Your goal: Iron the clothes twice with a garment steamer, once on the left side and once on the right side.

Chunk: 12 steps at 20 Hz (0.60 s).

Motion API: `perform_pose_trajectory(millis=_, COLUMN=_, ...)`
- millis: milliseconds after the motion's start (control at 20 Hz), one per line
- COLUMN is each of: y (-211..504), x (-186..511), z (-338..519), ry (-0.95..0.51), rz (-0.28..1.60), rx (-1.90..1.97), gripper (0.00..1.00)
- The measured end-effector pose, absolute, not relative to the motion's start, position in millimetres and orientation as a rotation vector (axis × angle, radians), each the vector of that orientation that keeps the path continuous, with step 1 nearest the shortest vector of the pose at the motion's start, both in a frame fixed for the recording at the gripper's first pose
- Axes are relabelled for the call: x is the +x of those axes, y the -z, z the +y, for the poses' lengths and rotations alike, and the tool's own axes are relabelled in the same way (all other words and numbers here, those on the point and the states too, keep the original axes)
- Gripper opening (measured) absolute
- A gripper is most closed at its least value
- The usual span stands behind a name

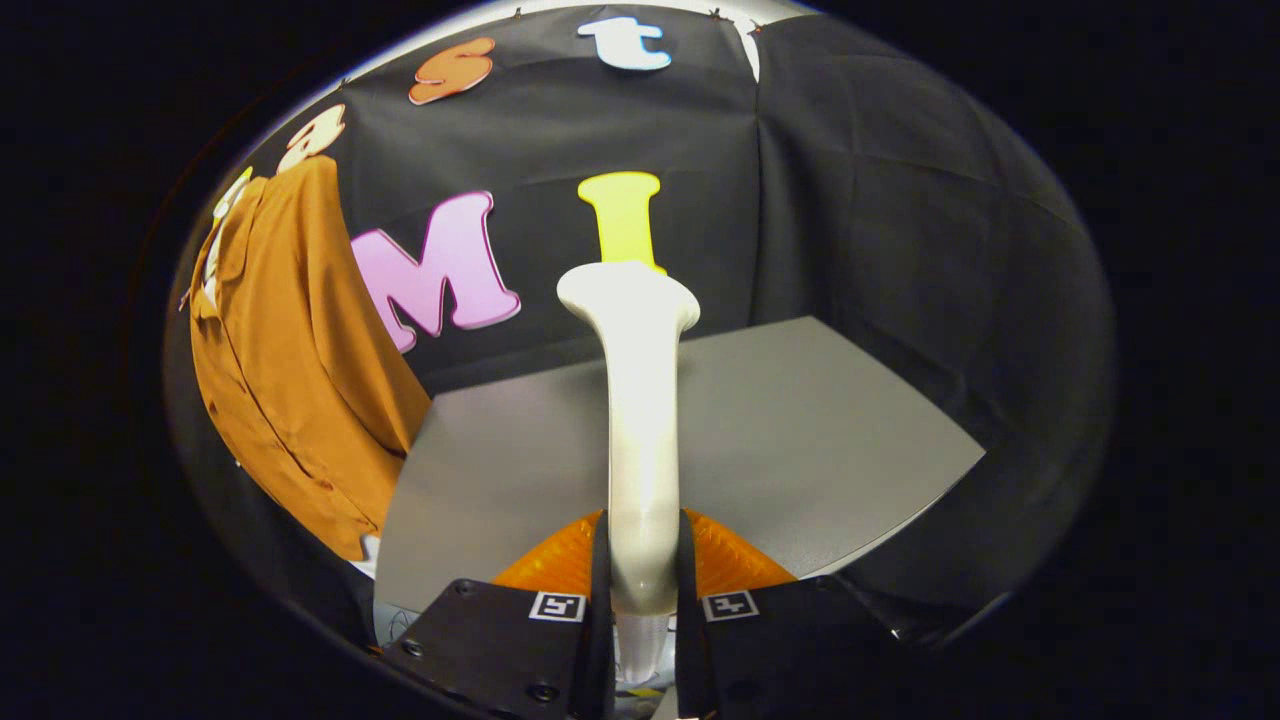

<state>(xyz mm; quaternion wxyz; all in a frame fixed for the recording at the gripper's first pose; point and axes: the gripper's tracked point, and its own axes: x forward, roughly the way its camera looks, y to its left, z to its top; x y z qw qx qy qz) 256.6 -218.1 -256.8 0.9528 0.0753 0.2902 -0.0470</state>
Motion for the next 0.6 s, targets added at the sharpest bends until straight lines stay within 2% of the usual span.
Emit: perform_pose_trajectory(millis=600, y=113.5, x=191.7, z=-125.0, ry=0.077, rz=0.167, rx=0.173, gripper=0.27)
